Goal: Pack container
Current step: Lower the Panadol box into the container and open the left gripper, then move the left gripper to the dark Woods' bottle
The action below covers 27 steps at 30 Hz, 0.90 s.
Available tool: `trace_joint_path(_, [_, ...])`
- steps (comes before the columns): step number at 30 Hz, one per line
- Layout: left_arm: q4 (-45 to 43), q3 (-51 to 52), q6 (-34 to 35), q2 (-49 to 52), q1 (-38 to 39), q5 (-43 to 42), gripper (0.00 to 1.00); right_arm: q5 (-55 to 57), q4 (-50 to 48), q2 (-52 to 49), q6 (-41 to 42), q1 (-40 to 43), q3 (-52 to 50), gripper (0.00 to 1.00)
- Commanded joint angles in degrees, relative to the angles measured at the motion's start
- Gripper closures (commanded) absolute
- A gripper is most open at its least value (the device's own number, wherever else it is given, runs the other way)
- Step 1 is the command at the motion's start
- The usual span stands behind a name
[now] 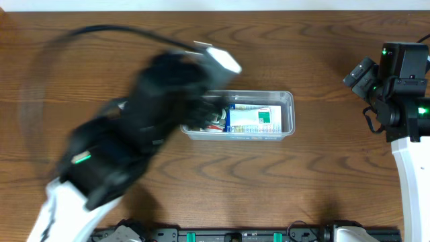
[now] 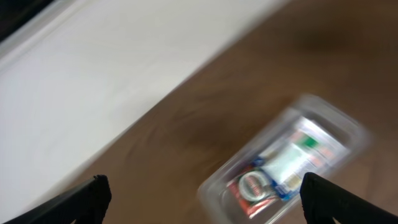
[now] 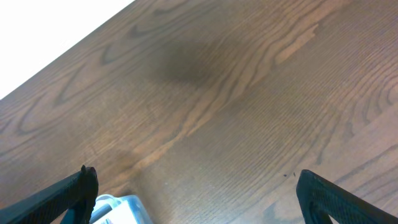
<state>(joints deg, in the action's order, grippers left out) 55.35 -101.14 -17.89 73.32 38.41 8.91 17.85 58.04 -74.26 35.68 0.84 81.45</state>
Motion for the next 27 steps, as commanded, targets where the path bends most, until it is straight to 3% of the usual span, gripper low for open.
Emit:
trace_joint_path(1, [4.1,0.5,20.2,-0.8,-12.5,11.2,0.02,0.8,0.1,0.0,-0.6,0.2,0.2,0.01])
trace_joint_path(4, [8.3,0.5,25.7,1.0,-24.0,9.7,0.02,0.8,0.1,0.0,-0.6,0.2,0.2,0.01])
trace_joint_path(12, [18.9,0.5,28.3,14.9,-43.2,-7.0,0.02,0.8,0.1,0.0,-0.6,0.2,0.2,0.01])
trace_joint_path(18, [20.4,0.5,28.2,25.2,-46.2,-10.2,0.02,0.8,0.1,0.0,-0.6,0.2,0.2,0.01])
trace_joint_path(27, [18.8,0.5,22.4,35.1,-46.1,-10.2,0.02,0.8,0.1,0.0,-0.6,0.2,0.2,0.01])
